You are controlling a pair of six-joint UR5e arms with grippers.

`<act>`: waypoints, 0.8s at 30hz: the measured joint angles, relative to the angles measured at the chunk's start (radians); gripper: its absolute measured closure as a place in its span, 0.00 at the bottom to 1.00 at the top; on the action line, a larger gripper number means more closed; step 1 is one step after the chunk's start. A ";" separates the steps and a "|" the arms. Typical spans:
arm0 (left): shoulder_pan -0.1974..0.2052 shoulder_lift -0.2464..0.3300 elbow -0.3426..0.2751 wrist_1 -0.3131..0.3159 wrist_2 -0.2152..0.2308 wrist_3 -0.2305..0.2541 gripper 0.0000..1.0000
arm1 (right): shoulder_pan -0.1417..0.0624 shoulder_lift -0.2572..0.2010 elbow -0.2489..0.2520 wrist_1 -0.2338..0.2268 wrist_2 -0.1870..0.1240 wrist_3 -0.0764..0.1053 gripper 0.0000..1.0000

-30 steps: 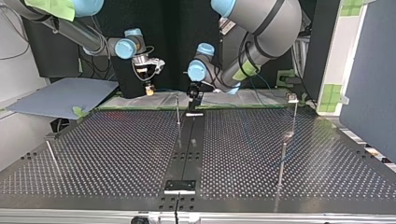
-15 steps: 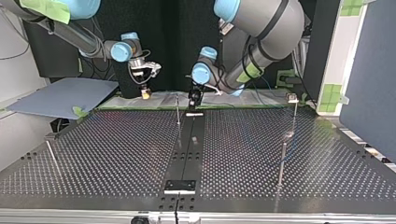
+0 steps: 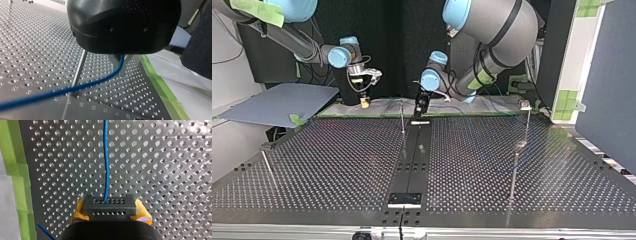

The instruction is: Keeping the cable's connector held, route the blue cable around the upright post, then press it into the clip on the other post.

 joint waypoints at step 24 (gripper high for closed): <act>0.008 -0.001 0.080 -0.080 0.076 -0.020 0.98 | -0.020 0.051 -0.082 0.092 -0.001 -0.036 1.00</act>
